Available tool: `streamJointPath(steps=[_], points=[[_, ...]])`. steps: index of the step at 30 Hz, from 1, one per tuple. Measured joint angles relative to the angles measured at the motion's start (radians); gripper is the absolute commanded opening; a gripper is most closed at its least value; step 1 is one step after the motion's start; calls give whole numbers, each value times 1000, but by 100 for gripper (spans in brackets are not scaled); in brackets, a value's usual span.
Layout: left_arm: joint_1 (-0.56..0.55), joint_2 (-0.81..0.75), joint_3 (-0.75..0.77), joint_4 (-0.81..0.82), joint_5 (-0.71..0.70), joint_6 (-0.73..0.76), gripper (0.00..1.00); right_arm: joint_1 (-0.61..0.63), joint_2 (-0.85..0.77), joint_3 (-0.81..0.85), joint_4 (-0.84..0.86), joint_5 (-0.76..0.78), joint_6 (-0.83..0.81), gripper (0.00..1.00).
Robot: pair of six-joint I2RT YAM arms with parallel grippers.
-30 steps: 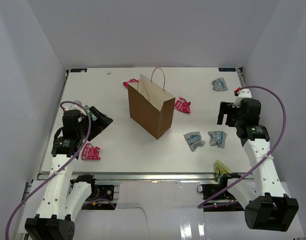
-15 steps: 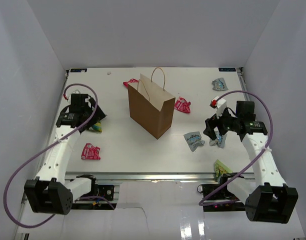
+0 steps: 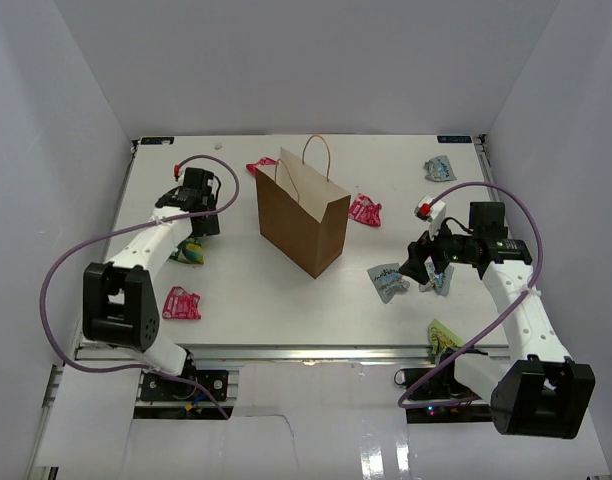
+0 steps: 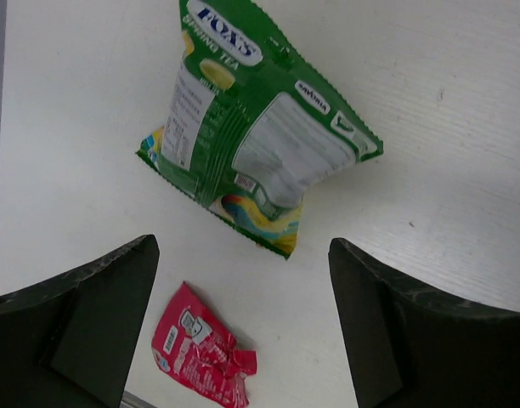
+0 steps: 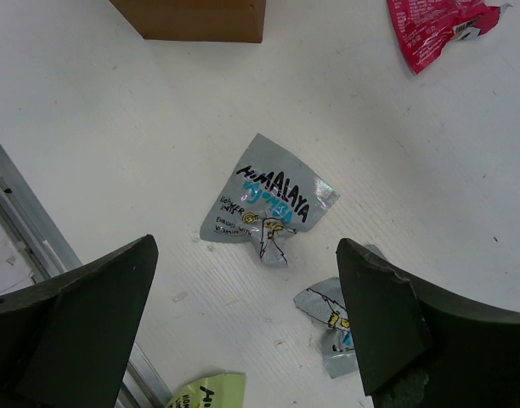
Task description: Place the snacks into the paper bag
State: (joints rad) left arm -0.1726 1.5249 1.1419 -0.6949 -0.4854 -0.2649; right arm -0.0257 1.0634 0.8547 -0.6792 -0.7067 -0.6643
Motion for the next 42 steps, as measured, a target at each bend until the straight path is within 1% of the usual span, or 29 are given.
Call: streamJointPath(steps=[6,11,13,16,17,18,20,21,24,25,27,28,30,31,34,36,38,42], points=[[0,171,86,44,-13,28,89,0,0,0,0,-4,-12,92],[0,229,127,48,-13,18,88,0,-1,0,0,-5,-20,92],[1,246,137,51,-14,13,86,0,-2,0,0,-4,-20,92],[8,282,141,60,-17,4,78,0,-6,0,0,-4,-20,92],[10,294,141,63,-18,2,75,0,-8,0,0,-4,-21,92],[13,303,141,66,-20,1,66,0,-11,0,0,-4,-21,92],[19,315,141,70,-26,2,61,0,-20,0,0,-4,-21,92],[21,317,141,71,-27,0,52,0,-24,0,0,-4,-20,92],[26,317,139,75,-30,-2,34,0,-33,0,0,-4,-20,92],[27,317,135,79,-31,0,24,0,-35,0,0,-4,-20,92],[27,311,122,85,-35,2,16,0,-37,0,0,-4,-20,92],[28,301,112,91,-37,5,7,0,-39,0,0,-4,-19,92],[30,272,91,98,-33,3,1,0,-41,0,0,-4,-19,92],[31,253,79,101,-26,3,0,0,-43,0,0,-4,-19,92],[34,166,27,103,29,-10,0,0,-48,0,0,-4,-18,92],[33,69,-11,98,100,-32,0,0,-56,0,-1,-5,-17,92],[33,-40,-42,99,177,-60,0,0,-65,0,-1,-7,-16,91],[33,-317,-84,126,348,-146,0,0,-79,0,-1,-11,-15,91]])
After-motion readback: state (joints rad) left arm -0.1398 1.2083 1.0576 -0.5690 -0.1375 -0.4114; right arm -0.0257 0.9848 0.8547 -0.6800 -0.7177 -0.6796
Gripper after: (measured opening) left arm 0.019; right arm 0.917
